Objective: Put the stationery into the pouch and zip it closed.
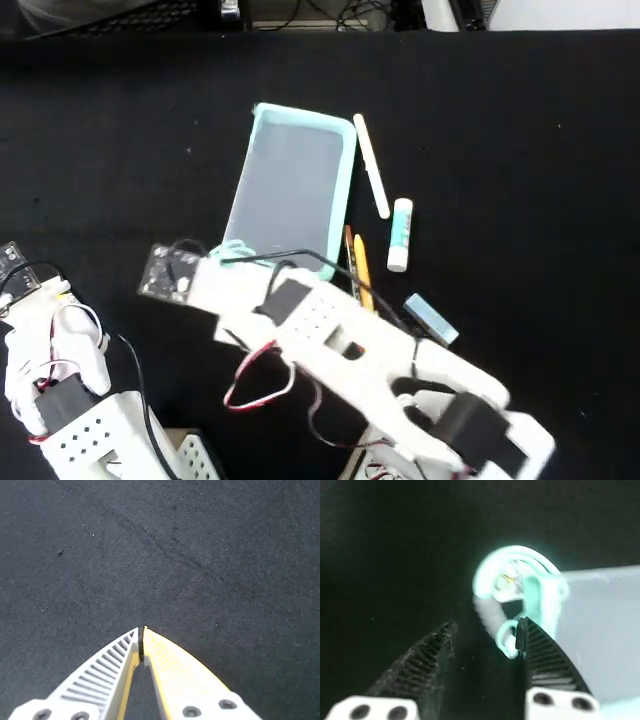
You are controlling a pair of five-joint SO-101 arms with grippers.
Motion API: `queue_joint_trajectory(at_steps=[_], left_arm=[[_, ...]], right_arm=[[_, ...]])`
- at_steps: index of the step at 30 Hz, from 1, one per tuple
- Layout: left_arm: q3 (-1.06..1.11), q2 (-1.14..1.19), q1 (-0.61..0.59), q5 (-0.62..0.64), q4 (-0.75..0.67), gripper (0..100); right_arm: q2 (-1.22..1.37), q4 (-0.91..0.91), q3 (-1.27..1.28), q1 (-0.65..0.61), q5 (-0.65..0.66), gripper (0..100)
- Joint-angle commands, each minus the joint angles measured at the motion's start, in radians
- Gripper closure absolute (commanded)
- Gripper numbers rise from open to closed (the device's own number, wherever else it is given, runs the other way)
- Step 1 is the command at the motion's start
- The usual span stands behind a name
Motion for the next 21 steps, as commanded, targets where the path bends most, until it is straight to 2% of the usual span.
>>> queue_joint_trajectory(at_steps=[1, 11, 18, 19, 21], left_arm=[[-0.027, -0.008, -0.001, 0.011, -0.025, 97], [-0.025, -0.008, -0.001, 0.011, -0.025, 97], [-0.025, -0.008, -0.001, 0.011, -0.025, 97], [-0.025, -0.008, -0.001, 0.011, -0.025, 97], [-0.025, -0.008, -0.001, 0.011, -0.025, 97]], right_arm=[[0.099, -0.002, -0.117, -0.012, 0.009, 79.4], [0.443, -0.002, -0.325, -0.009, 0.058, 79.7], [0.478, 0.008, -0.366, 0.069, 0.068, 79.9], [0.478, 0.008, -0.363, 0.077, 0.084, 81.5], [0.478, 0.012, -0.354, 0.087, 0.104, 90.8]])
